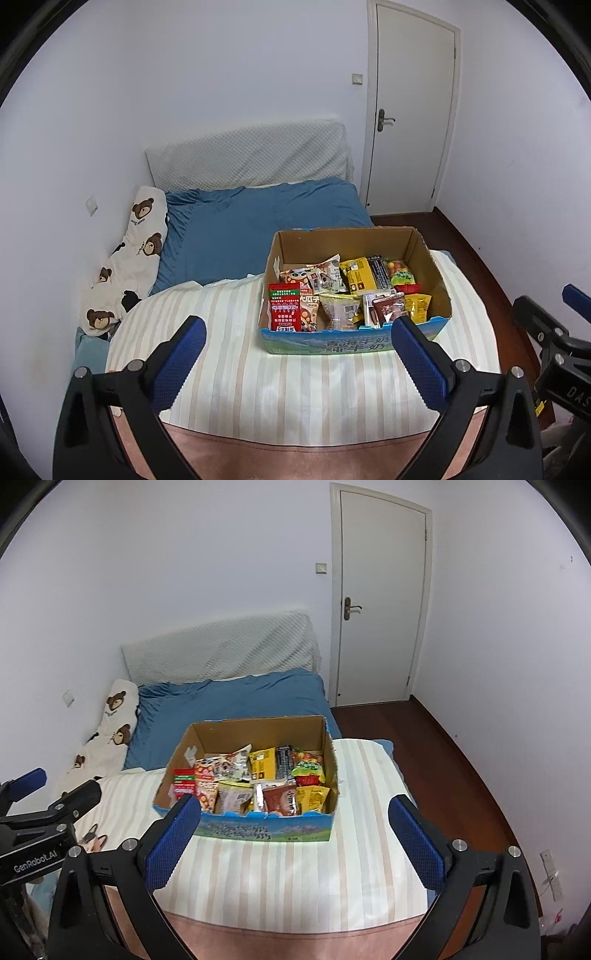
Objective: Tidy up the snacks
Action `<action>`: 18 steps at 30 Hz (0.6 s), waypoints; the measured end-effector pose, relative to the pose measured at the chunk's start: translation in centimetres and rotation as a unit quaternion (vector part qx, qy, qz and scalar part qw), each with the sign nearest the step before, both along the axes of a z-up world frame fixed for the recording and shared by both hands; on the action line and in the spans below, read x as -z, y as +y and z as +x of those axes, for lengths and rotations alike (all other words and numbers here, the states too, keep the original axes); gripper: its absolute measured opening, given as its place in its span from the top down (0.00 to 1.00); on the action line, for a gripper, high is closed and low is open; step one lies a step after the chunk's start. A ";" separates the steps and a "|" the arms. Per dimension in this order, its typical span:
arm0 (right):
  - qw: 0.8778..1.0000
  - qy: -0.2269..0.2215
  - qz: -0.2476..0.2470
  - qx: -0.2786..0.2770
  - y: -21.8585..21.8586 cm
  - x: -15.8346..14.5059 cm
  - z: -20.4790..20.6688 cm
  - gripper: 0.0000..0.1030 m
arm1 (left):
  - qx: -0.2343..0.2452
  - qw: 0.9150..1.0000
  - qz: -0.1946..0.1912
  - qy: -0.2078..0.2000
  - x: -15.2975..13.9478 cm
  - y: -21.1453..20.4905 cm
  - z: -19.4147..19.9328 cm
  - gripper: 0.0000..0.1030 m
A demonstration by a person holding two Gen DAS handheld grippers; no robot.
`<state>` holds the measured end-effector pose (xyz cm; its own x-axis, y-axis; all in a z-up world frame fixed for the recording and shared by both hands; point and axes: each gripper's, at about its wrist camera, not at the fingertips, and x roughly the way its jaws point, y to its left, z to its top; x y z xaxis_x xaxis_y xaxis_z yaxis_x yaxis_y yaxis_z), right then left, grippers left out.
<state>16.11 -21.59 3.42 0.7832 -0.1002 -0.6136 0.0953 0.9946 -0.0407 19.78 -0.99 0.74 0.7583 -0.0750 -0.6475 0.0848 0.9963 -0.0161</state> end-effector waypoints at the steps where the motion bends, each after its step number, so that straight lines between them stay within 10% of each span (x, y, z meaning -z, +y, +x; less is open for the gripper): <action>1: 1.000 0.000 0.000 0.004 -0.2 0.3 0.5 0.00 | 0.000 1.000 0.000 0.001 0.1 -0.1 0.2 0.00; 18: 0.999 0.029 -0.006 0.026 -0.7 2.4 2.4 0.00 | 0.006 0.999 0.006 0.039 2.0 -1.3 2.9 0.00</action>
